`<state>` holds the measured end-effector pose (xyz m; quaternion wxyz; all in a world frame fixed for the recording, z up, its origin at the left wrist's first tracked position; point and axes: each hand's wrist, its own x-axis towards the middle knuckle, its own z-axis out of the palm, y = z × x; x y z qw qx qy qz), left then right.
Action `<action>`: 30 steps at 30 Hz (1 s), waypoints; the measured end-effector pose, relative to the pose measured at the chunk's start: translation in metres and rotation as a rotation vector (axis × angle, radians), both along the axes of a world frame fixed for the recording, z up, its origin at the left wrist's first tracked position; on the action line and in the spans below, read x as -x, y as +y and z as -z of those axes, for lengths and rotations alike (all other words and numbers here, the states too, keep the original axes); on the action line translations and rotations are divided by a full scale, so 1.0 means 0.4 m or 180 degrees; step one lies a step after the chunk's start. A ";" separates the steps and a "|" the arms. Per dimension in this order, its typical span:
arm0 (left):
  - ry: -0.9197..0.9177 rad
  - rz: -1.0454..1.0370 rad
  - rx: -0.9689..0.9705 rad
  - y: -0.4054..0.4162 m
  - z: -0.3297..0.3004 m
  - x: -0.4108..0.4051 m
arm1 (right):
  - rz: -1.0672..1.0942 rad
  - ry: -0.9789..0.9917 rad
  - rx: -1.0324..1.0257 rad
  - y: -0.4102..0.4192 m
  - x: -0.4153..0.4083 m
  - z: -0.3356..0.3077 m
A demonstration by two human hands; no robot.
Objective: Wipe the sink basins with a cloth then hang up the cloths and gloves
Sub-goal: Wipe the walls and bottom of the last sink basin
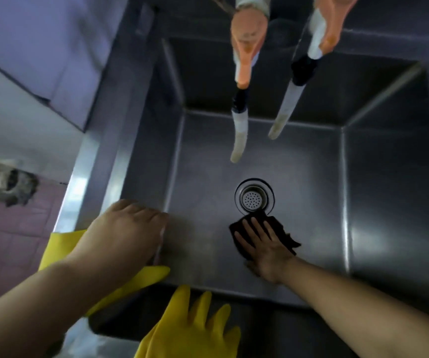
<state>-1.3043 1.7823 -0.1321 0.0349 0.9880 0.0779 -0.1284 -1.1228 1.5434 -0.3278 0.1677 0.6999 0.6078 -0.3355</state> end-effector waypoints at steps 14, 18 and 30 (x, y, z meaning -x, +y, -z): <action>-0.0470 -0.0015 -0.0062 -0.042 0.062 0.138 | 0.0204 -0.0298 -0.0964 0.482 -0.002 0.099; -0.0449 -0.0132 -0.0067 -0.055 0.059 0.148 | -0.0474 -0.0215 -0.1322 0.450 0.069 0.116; -0.0223 -0.0317 0.0113 -0.126 0.065 0.066 | -0.2183 0.0636 -0.1258 0.194 0.174 0.108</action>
